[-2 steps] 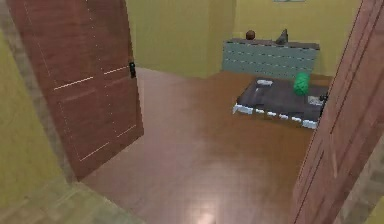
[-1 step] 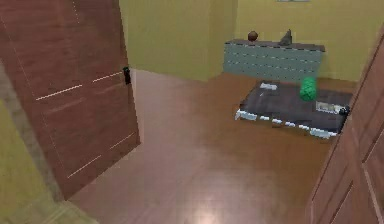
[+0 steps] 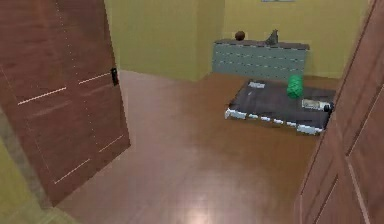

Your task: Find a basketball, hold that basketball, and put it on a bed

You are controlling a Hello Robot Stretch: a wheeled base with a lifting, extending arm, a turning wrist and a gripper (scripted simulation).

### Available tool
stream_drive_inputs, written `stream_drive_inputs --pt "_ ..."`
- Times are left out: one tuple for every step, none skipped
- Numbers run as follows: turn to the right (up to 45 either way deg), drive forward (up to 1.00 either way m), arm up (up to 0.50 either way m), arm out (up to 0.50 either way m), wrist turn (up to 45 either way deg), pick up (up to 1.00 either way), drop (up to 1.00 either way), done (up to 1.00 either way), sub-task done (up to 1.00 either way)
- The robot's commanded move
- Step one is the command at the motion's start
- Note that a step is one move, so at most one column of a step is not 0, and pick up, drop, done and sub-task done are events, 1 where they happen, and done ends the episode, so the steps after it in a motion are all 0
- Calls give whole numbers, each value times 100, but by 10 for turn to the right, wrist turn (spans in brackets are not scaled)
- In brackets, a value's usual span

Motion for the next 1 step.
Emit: stream_drive_inputs --pt "0 100 0 0 0 0 0 0 0"
